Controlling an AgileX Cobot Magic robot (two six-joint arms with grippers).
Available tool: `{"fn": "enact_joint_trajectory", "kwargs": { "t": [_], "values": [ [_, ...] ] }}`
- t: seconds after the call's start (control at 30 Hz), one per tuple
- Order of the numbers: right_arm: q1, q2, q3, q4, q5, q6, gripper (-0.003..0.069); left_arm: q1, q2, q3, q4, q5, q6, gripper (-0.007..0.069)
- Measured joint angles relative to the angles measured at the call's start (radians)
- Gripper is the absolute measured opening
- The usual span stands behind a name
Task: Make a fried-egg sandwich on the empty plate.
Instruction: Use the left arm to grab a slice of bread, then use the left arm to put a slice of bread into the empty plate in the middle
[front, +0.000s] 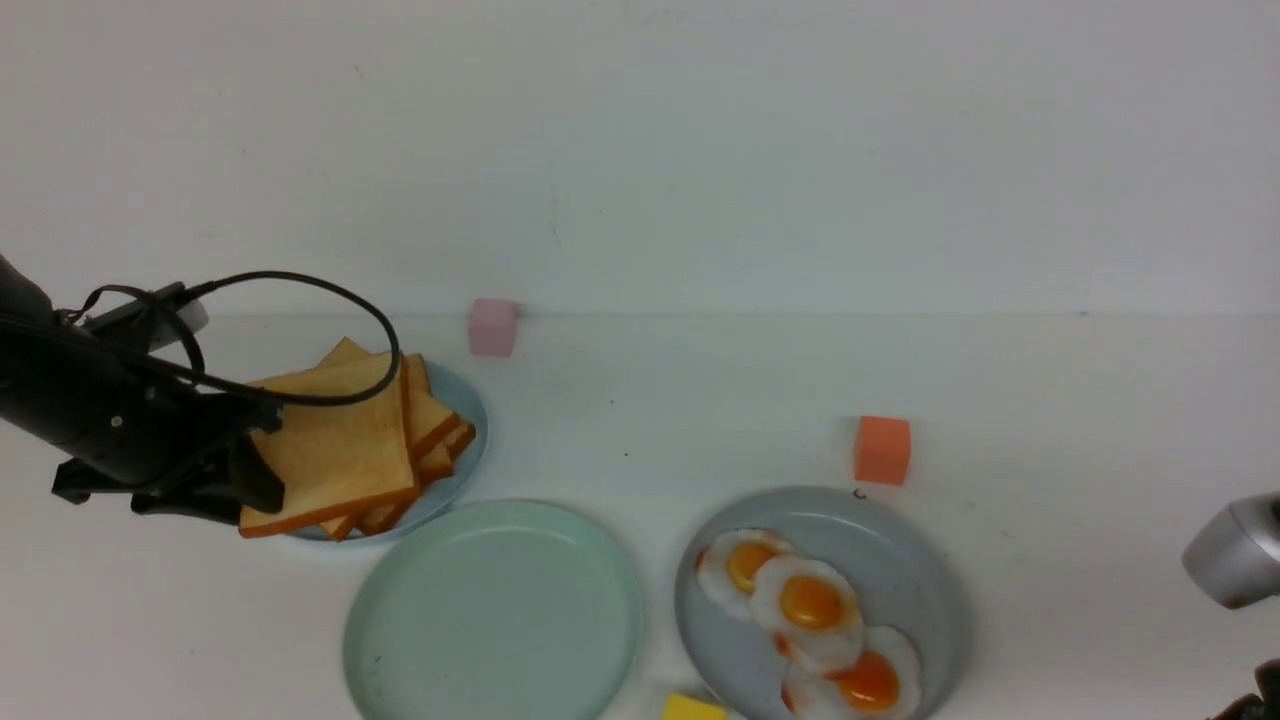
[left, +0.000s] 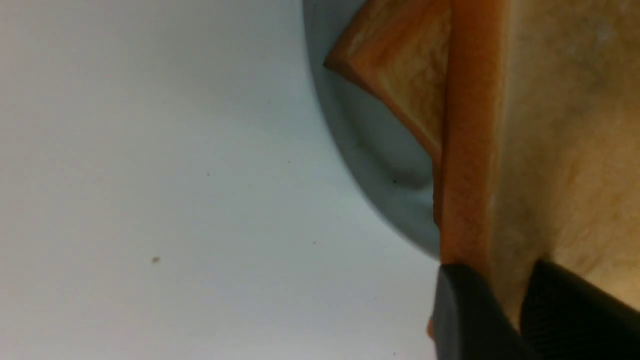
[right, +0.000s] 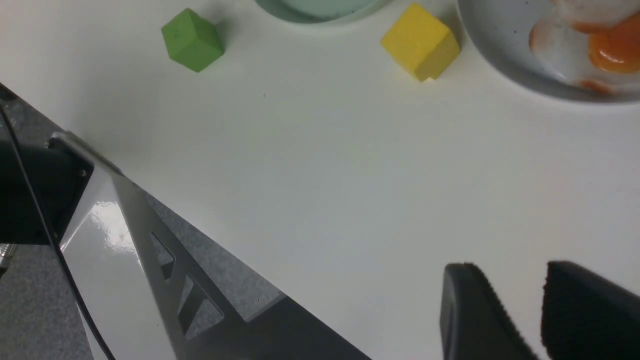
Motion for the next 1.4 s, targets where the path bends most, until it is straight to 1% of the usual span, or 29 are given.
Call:
{"fn": "enact_joint_trajectory", "kwargs": {
  "t": [0.03, 0.1, 0.37, 0.47, 0.5, 0.53, 0.63, 0.7, 0.77, 0.83, 0.9, 1.1, 1.23, 1.33, 1.4],
  "values": [
    [0.000, 0.000, 0.000, 0.000, 0.000, 0.000, 0.0241, 0.000, -0.001, 0.000, 0.000, 0.002, 0.000, 0.0107],
    [0.000, 0.000, -0.001, 0.000, 0.003, 0.000, 0.0241, 0.000, -0.009, 0.000, 0.001, 0.016, -0.007, 0.0045],
    [0.000, 0.000, -0.001, 0.000, 0.004, 0.000, 0.0241, 0.000, -0.117, 0.002, -0.009, 0.090, -0.011, 0.0039],
    [0.000, 0.000, -0.001, 0.000, -0.001, 0.000, 0.0241, -0.025, -0.208, 0.053, -0.104, 0.136, 0.030, 0.0039],
    [0.000, 0.000, -0.001, 0.000, -0.001, 0.000, 0.0241, -0.028, -0.213, 0.053, -0.110, 0.138, 0.035, 0.0039],
    [0.000, 0.000, -0.001, 0.000, -0.007, 0.000, 0.0241, -0.060, -0.243, 0.091, -0.146, 0.138, 0.066, 0.0039],
    [0.000, 0.000, -0.001, 0.000, -0.020, 0.000, 0.0241, -0.145, -0.273, 0.186, -0.187, 0.102, 0.106, 0.0039],
    [0.000, 0.000, -0.001, 0.000, -0.032, -0.005, 0.0241, -0.203, -0.273, 0.251, -0.191, 0.042, 0.110, 0.0039],
    [0.000, 0.000, -0.001, 0.000, -0.043, -0.023, 0.0241, -0.234, -0.273, 0.306, -0.190, -0.039, 0.110, 0.0039],
    [0.000, 0.000, -0.001, 0.000, -0.058, -0.036, 0.0241, -0.252, -0.273, 0.339, -0.190, -0.111, 0.110, 0.0039],
    [0.000, 0.000, -0.001, 0.000, -0.080, -0.040, 0.0241, -0.259, -0.271, 0.351, -0.190, -0.149, 0.110, 0.0039],
    [0.000, 0.000, -0.001, 0.001, -0.174, -0.048, 0.0241, -0.264, -0.222, 0.352, -0.192, -0.162, 0.110, 0.0042],
    [0.000, 0.024, -0.003, -0.004, -0.277, -0.049, 0.0247, -0.264, -0.154, 0.352, -0.210, -0.152, 0.109, 0.0099],
    [0.000, 0.083, -0.023, -0.012, -0.340, -0.049, 0.0274, -0.264, -0.127, 0.352, -0.220, -0.134, 0.109, 0.0179],
    [0.000, 0.115, -0.035, -0.018, -0.351, -0.049, 0.0289, -0.264, -0.127, 0.352, -0.221, -0.126, 0.109, 0.0212]
  ]
}}
